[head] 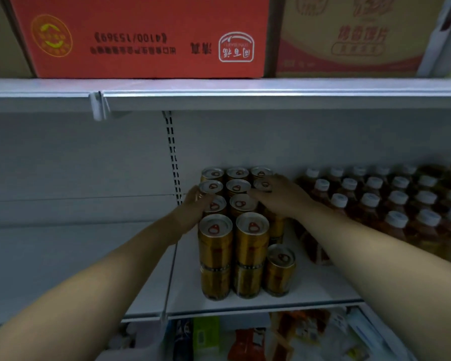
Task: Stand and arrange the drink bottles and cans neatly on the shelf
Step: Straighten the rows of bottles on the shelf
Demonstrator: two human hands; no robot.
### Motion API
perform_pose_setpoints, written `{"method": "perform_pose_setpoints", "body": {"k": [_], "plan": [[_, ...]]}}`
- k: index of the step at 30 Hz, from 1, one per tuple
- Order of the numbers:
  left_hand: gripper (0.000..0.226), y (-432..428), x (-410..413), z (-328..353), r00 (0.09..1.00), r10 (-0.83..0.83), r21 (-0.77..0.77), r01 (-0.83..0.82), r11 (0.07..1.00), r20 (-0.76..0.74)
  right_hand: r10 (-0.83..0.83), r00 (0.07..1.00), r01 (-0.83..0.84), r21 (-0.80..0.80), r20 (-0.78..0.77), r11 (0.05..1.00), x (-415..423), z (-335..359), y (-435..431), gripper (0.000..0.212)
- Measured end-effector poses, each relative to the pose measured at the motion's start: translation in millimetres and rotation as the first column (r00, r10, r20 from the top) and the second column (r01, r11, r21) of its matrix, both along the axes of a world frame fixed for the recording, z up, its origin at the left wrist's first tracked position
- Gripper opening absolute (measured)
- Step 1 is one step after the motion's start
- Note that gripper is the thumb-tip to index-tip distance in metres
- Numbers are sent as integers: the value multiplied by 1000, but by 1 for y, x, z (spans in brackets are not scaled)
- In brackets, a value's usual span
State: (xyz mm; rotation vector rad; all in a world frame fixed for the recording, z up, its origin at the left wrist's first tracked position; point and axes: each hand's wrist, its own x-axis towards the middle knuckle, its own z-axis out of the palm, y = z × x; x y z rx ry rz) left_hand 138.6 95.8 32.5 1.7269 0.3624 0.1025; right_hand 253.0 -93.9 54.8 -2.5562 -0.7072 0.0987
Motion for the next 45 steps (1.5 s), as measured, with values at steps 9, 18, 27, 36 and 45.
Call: {"method": "perform_pose_setpoints", "body": {"k": [9,18,27,36,45], "plan": [[88,-65,25,56,989,-143,630,126,766,-24,-27,996,33,-68,85,997,36,30,-116,64],[49,-229,85,39,965,-234,586,124,801,116,-1,997,15,-176,82,984,107,17,-232,90],[50,-259,111,-22,980,-148,5,149,989,131,-34,997,56,-310,75,949,125,-2,-254,88],[54,-254,118,-35,975,-147,4,148,989,167,-33,999,42,-319,32,947,150,1,-260,95],[68,-259,108,-27,981,-13,-22,17,1000,195,78,997,-80,-164,-23,983,156,11,-279,71]]}}
